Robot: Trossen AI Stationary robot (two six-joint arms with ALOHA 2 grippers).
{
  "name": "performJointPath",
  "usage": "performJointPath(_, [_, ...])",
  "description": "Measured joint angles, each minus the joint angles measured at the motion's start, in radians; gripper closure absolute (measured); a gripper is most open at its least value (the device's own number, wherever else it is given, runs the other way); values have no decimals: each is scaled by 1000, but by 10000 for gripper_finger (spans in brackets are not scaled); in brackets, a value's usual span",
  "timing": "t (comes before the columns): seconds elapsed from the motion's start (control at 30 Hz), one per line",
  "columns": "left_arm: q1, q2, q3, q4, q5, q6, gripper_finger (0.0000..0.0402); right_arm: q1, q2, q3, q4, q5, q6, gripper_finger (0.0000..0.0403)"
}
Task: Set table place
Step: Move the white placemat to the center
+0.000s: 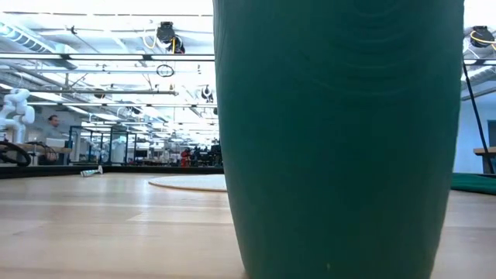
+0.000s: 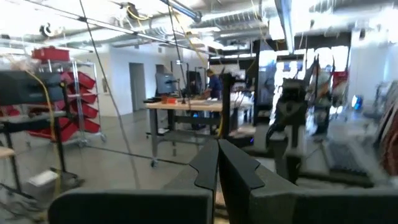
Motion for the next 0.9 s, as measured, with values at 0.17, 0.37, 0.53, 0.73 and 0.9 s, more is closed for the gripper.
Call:
performJointPath(0.17, [0, 70, 72, -3, 3, -54, 402, 0, 46, 32, -4, -5, 79, 403])
performJointPath(0.37, [-8, 76, 72, -3, 27, -79, 402, 0, 64, 32, 26, -4, 160, 403])
performJointPath(0.53, [-31, 75, 72, -3, 29, -253, 402, 0, 81, 33, 138, -2, 192, 403])
performJointPath(0.73, [-35, 76, 72, 28, 30, -262, 402, 0, 83, 33, 201, -1, 193, 403])
performJointPath(0.9, [-30, 75, 72, 48, 18, -253, 402, 0, 84, 33, 196, -1, 190, 403])
